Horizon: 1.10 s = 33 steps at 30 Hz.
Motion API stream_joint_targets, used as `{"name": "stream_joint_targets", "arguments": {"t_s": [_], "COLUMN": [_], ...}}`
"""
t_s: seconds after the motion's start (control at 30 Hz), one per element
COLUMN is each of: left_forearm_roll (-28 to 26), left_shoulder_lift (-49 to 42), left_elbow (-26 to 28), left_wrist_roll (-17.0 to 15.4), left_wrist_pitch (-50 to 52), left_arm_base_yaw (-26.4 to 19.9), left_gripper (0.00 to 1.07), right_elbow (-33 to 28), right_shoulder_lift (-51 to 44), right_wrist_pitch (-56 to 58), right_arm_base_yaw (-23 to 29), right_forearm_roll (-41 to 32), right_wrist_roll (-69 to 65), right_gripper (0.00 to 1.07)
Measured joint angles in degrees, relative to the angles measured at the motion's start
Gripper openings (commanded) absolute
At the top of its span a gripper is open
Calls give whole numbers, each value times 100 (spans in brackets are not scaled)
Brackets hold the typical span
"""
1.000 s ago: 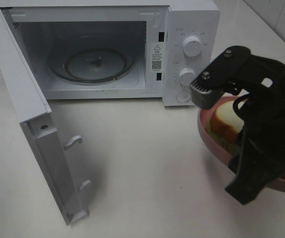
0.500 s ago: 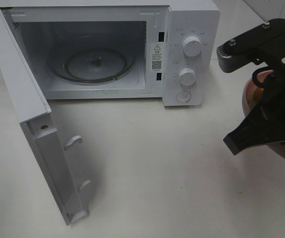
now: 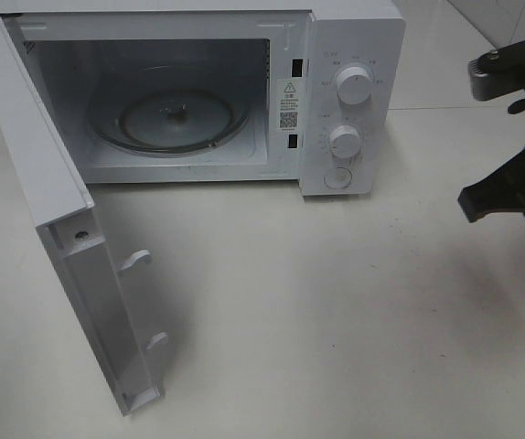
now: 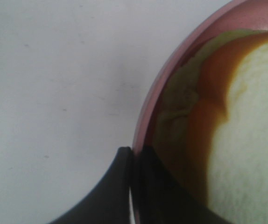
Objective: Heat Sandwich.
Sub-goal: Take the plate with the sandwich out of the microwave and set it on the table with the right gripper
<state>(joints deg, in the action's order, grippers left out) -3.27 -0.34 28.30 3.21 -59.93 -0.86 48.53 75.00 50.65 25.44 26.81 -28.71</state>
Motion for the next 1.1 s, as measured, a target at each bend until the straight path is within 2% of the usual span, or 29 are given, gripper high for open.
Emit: {"name": "stream_joint_targets", "arguments": {"t_s": [0.17,0.3,0.47,0.77,1.1], "left_forearm_roll": [0,0,0,0,0], "left_shoulder_lift": [0,0,0,0,0], "left_elbow": [0,0,0,0,0], "left_wrist_roll": [0,0,0,0,0], "left_wrist_pitch": [0,0,0,0,0], "left_arm_base_yaw": [0,0,0,0,0], "left_gripper": [76,76,76,76,76], "right_elbow": [0,0,0,0,0], "right_shoulder_lift": [183,699,1163,1948,2722], "right_wrist_pitch": [-86,-619,-1112,-1937,-2510], "right_arm_base_yaw": [-430,-1100,-1455,-1862,-1977], "right_forearm_roll": [172,195,201,223,350], "right_wrist_roll": [23,201,218,218,229], "right_gripper": [0,0,0,0,3]}}
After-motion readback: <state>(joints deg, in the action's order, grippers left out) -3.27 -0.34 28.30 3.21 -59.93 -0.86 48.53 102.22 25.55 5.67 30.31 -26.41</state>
